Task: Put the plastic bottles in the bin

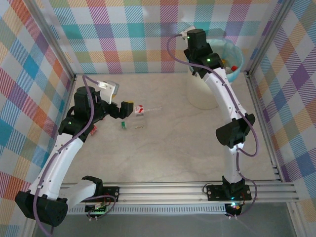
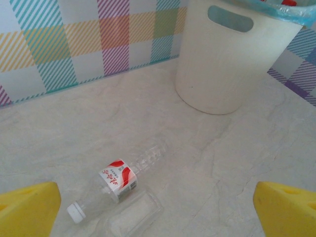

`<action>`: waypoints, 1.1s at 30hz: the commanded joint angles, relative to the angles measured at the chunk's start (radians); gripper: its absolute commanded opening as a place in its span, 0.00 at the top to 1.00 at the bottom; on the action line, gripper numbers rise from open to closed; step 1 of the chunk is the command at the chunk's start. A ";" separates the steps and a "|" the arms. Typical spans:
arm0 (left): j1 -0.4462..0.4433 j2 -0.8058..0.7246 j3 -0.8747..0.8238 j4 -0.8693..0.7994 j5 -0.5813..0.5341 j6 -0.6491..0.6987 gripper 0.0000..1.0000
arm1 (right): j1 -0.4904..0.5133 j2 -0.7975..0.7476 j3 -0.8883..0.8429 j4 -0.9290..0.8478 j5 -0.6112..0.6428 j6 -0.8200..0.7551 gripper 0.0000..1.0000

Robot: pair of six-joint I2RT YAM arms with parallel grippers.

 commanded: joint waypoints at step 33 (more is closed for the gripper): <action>0.008 -0.009 -0.043 0.047 -0.013 0.006 0.00 | -0.015 -0.077 -0.130 -0.264 -0.010 0.335 0.41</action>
